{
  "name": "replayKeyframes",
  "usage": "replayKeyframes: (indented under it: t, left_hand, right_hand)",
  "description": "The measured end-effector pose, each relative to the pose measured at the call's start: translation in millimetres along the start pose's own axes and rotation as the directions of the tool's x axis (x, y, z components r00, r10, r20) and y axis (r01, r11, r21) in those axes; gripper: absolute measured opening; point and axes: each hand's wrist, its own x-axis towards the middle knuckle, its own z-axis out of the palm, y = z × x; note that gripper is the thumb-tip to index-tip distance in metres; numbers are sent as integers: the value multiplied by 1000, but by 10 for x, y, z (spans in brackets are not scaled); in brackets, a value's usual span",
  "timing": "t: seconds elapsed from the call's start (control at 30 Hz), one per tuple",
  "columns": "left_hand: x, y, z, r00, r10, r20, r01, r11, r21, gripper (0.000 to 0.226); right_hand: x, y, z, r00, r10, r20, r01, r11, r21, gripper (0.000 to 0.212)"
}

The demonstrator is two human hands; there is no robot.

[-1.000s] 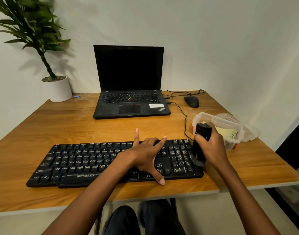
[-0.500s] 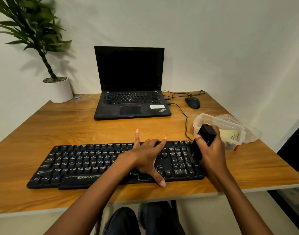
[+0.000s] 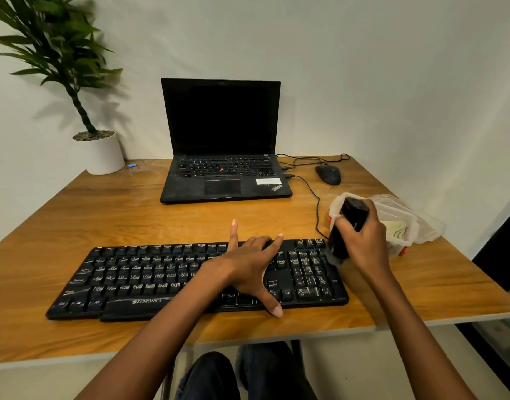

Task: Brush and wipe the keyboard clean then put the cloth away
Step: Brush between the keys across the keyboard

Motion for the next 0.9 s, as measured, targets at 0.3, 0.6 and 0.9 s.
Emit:
replayKeyframes:
  t: [0.3, 0.6, 0.9]
  left_hand:
    - [-7, 15, -35, 999, -20, 26, 19, 999, 27, 127]
    - [-19, 20, -42, 999, -26, 28, 25, 999, 39, 126]
    - [-20, 31, -52, 999, -38, 33, 37, 998, 46, 126]
  right_hand:
    - [135, 4, 42, 995, 28, 96, -10, 984, -176, 34]
    - [118, 5, 82, 989, 64, 133, -46, 990, -131, 29]
    - [-8, 42, 39, 992, 69, 102, -63, 996, -56, 31]
